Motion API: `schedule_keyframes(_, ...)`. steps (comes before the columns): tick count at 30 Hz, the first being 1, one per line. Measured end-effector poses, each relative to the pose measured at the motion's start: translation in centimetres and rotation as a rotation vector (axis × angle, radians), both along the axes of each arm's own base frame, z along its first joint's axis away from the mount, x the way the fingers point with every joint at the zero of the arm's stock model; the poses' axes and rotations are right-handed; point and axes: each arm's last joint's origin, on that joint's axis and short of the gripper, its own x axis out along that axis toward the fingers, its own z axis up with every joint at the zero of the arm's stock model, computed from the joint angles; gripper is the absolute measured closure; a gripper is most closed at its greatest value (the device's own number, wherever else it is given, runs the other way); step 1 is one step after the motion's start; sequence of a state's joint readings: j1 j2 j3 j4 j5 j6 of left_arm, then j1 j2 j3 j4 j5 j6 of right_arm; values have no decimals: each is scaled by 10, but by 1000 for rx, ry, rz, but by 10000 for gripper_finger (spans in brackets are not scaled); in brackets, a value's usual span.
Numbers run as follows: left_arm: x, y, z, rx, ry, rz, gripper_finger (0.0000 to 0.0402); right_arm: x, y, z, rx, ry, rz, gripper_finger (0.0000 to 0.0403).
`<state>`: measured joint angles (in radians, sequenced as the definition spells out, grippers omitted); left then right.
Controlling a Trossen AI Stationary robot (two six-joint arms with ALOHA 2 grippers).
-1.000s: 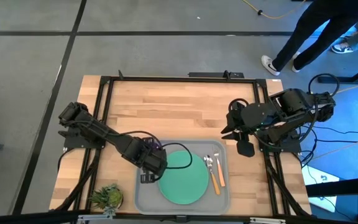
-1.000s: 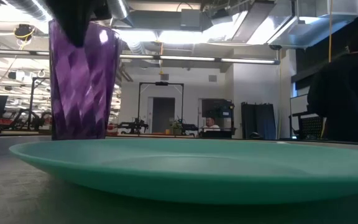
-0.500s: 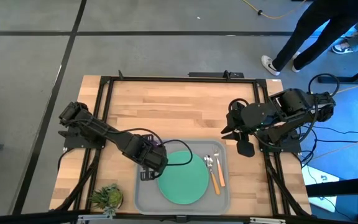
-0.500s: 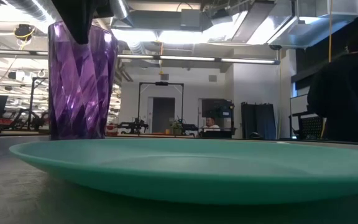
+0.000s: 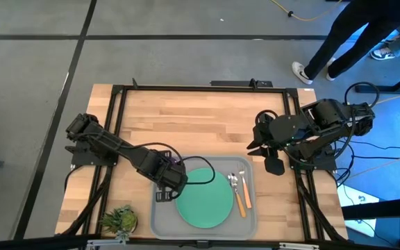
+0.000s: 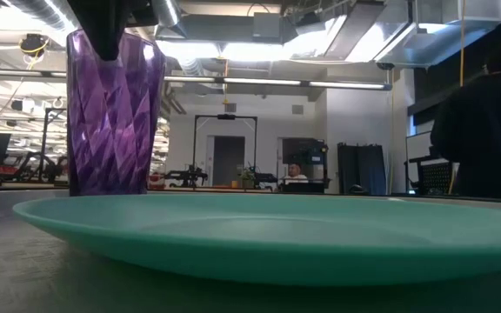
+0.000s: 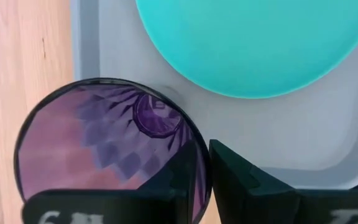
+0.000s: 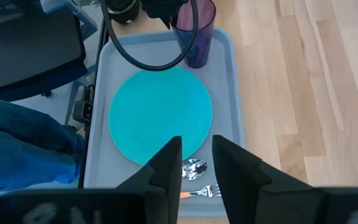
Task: Pick and place plate/cup/fork/spoon on tray
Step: Put the violet cup on the gray tray to the top left of the green plate, then move the gray tray to the center of the table
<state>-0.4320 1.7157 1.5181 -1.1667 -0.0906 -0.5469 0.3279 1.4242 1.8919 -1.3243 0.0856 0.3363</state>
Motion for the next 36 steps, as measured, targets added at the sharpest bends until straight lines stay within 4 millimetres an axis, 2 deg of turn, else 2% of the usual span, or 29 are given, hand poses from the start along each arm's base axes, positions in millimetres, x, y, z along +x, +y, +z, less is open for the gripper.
schedule_keyframes(7,0,0,2,0,1,1,363,0,0,0,0,0,0,308)
schedule_keyframes(22,-4,4,44,60,-43,16,363,0,0,0,0,0,0,308)
schedule_keyframes(29,-7,1,62,26,-65,40,363,-1,0,-1,-4,11,0,308)
schedule_keyframes(36,-23,-17,70,-21,-12,88,363,3,0,-23,-27,112,-57,308)
